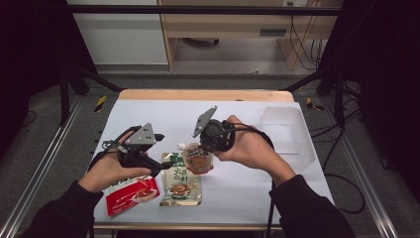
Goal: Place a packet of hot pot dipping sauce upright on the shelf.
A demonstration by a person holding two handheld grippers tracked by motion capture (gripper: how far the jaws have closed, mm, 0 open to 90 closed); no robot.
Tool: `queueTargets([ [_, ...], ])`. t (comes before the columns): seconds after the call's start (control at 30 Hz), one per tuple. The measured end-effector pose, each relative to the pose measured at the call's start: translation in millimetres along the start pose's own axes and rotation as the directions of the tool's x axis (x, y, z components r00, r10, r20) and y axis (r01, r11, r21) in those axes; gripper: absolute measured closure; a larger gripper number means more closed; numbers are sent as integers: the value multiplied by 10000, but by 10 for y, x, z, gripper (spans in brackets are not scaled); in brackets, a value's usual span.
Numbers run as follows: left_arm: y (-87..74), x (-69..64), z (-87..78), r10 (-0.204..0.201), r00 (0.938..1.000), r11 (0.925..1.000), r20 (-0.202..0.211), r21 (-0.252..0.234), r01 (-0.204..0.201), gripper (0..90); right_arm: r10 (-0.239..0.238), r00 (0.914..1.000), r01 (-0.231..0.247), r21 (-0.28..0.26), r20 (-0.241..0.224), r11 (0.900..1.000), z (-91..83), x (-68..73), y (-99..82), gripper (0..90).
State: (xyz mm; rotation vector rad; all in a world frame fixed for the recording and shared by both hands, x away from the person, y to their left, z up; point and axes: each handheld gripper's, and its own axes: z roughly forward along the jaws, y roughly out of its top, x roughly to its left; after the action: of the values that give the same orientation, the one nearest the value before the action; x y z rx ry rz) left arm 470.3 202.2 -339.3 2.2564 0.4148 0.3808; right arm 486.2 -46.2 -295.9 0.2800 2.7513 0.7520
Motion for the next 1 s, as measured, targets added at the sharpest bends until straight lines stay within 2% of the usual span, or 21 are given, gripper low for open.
queueTargets([
  [0.23, -209, -6, 15, -300, 9994, 9995, -183, 38, 300, 90, 119, 9997, -120, 14, 194, 9999, -147, -116, -115, 898],
  [0.27, -307, -10, 20, -445, 9984, 9990, -361, 75, 448, 87, 167, 9997, -167, 7, 200, 9999, -184, -146, -137, 898],
  [0.4, -508, -46, 32, -718, 9957, 9974, -577, 11, 720, 81, 357, 9982, -360, 54, 479, 9993, -318, -221, -199, 898],
  [0.57, -815, -102, 104, -910, 9890, 9952, -1163, 240, 944, 78, 482, 9966, -479, -62, 670, 9988, -496, -305, -281, 898],
  [0.63, -928, -107, 123, -1200, 9866, 9924, -1105, 147, 1224, 78, 561, 9953, -557, -65, 796, 9984, -551, -331, -309, 898],
  [0.7, -1015, -116, 130, -1317, 9833, 9908, -1256, 144, 1346, 77, 521, 9948, -514, -98, 875, 9986, -618, -360, -343, 898],
  [0.8, -1077, -120, 118, -1318, 9811, 9905, -1417, 203, 1360, 77, 550, 9939, -541, -116, 956, 9985, -663, -376, -365, 899],
  [1.0, -1219, -132, 42, -1348, 9730, 9907, -1872, -61, 1360, 72, 600, 9898, -573, -248, 1289, 9980, -878, -432, -494, 898],
])
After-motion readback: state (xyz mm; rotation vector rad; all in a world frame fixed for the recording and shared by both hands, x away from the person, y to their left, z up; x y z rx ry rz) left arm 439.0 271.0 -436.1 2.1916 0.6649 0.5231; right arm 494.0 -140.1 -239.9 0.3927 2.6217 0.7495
